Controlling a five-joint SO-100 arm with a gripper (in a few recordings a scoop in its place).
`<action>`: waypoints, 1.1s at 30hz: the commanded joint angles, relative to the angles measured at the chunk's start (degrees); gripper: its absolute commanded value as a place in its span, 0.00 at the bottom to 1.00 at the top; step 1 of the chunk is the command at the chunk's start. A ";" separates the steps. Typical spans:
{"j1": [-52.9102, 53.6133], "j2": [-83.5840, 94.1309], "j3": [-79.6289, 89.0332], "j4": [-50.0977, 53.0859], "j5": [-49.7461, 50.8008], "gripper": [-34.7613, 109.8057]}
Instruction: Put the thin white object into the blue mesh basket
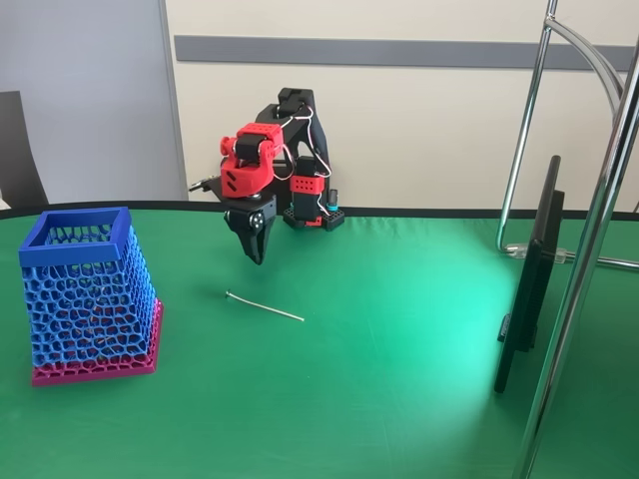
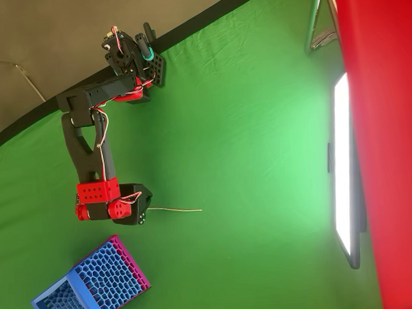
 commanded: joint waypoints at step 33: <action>3.34 -14.15 -18.46 2.81 -0.97 0.30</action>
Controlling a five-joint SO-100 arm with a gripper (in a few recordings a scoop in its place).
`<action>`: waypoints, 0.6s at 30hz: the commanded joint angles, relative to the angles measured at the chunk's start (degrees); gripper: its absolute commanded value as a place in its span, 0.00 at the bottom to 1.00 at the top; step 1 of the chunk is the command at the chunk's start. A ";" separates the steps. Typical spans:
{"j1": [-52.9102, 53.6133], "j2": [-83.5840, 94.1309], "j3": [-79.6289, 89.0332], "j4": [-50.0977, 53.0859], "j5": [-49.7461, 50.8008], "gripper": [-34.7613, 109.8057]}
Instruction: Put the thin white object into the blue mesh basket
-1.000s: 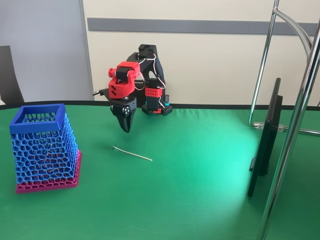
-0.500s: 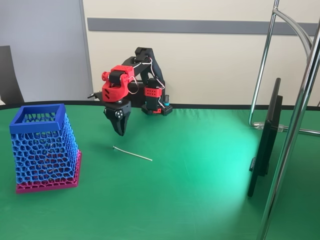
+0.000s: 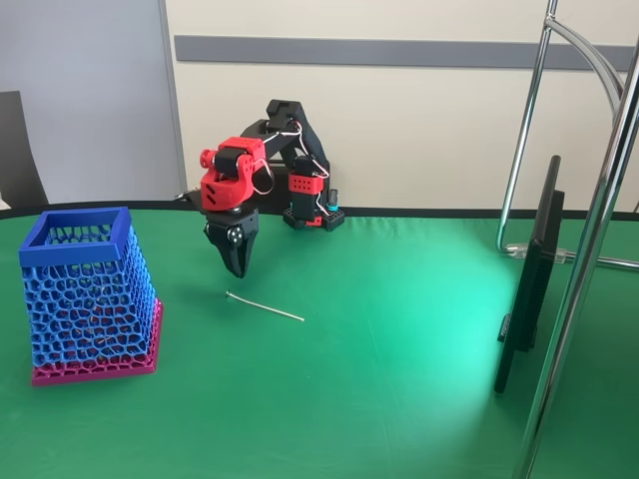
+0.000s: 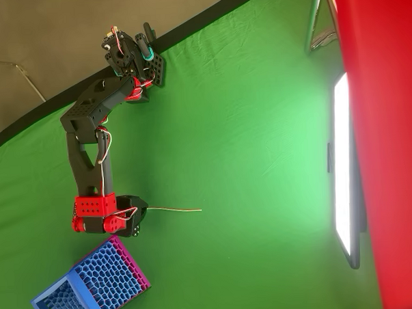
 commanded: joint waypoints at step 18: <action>0.79 -3.96 -3.25 0.18 -1.41 0.35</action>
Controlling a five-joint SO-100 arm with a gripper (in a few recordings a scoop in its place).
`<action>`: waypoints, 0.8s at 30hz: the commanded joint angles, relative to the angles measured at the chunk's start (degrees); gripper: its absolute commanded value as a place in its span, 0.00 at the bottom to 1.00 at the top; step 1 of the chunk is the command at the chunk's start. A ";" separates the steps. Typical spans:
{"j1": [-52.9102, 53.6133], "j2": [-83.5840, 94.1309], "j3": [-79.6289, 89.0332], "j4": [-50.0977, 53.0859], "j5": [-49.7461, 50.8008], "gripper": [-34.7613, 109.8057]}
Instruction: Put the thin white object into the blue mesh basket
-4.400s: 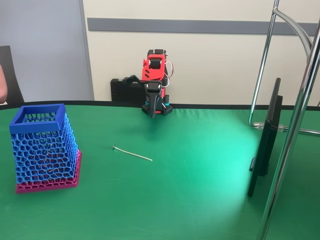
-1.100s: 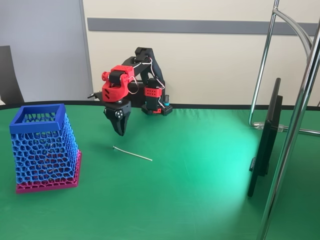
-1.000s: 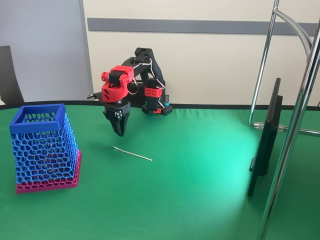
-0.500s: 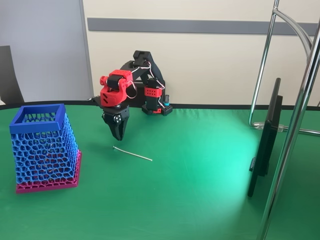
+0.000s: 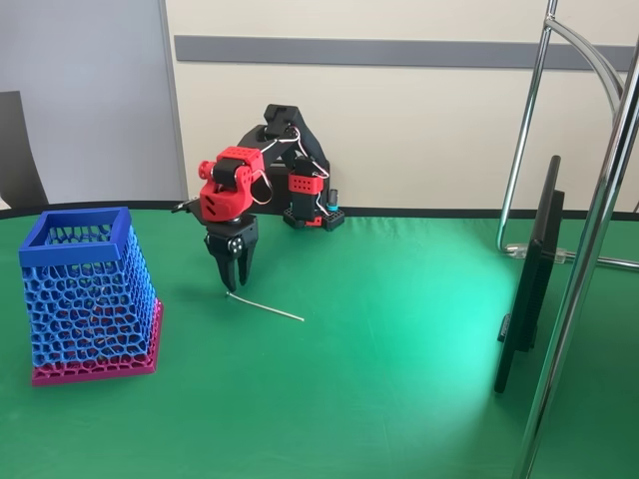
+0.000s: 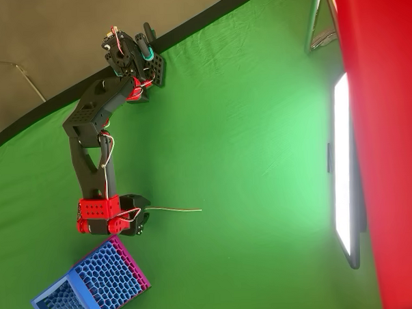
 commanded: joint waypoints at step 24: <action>1.32 -4.57 -5.62 0.26 -2.11 0.35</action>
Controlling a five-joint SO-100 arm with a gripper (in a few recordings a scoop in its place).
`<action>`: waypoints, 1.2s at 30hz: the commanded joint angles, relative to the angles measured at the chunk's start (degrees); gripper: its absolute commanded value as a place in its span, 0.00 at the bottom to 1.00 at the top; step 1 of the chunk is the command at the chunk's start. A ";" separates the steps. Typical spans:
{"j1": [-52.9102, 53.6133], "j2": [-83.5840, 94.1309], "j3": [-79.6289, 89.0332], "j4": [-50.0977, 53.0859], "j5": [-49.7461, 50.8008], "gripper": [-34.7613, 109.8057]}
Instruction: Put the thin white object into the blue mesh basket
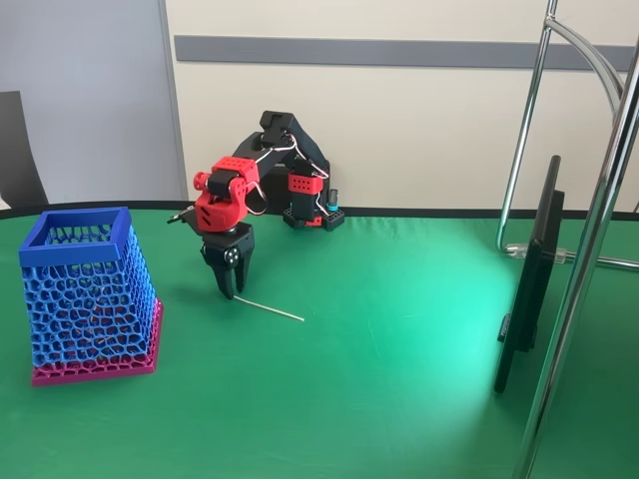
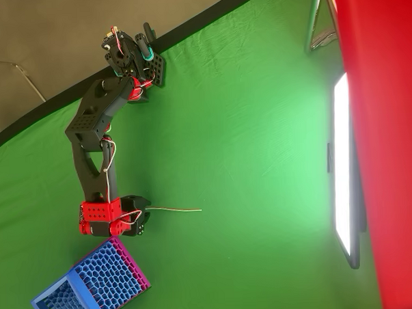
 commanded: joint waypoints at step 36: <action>1.41 -1.85 -4.04 1.41 -0.44 0.24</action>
